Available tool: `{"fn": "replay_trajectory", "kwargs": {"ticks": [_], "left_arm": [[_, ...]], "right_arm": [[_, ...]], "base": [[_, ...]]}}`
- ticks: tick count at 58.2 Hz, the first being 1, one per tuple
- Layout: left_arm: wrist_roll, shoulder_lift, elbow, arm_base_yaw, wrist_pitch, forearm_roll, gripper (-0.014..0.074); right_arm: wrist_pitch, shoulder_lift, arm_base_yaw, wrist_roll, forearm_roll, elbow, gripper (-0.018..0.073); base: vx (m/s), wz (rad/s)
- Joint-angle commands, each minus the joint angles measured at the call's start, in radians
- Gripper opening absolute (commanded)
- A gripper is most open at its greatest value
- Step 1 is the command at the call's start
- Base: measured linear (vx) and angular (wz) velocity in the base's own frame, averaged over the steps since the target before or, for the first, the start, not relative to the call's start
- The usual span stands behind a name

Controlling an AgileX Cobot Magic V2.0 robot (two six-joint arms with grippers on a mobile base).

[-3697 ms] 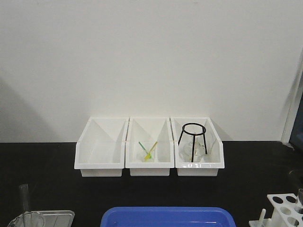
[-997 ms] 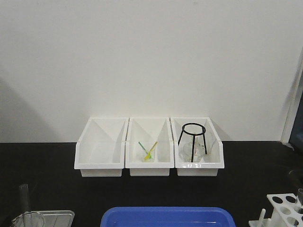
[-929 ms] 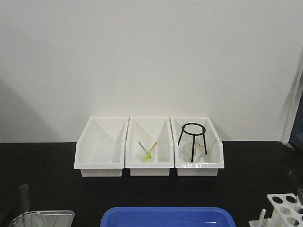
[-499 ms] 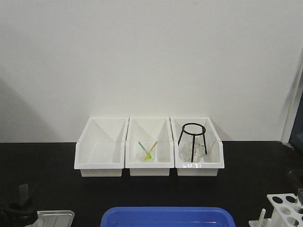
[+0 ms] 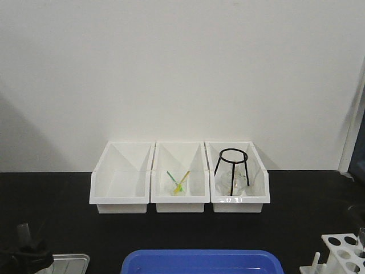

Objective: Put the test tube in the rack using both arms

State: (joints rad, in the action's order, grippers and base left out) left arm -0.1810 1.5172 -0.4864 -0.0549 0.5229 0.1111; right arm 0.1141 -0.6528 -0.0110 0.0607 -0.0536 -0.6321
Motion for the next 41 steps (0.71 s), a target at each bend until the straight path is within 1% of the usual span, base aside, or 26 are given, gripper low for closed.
{"fn": "replay_trajectory", "kwargs": {"ticks": [1, 12, 31, 41], "left_arm": [[-0.029, -0.019, -0.032, -0.002, 0.110, -0.015, 0.0472], [-0.039, -0.019, -0.038, -0.002, 0.146, -0.024, 0.0472], [-0.039, -0.017, -0.112, -0.002, 0.043, -0.021, 0.0471], [-0.040, 0.010, -0.112, -0.002, 0.038, -0.021, 0.0471]], "right_arm": [[0.077, -0.002, 0.001, 0.006, 0.005, -0.033, 0.0384], [0.077, -0.002, 0.001, 0.006, 0.005, -0.033, 0.0384], [0.077, -0.002, 0.001, 0.006, 0.005, -0.033, 0.0384], [0.077, -0.002, 0.001, 0.006, 0.005, -0.033, 0.0384]], "base": [[0.00, 0.00], [0.00, 0.00], [0.00, 0.00], [0.00, 0.00]]}}
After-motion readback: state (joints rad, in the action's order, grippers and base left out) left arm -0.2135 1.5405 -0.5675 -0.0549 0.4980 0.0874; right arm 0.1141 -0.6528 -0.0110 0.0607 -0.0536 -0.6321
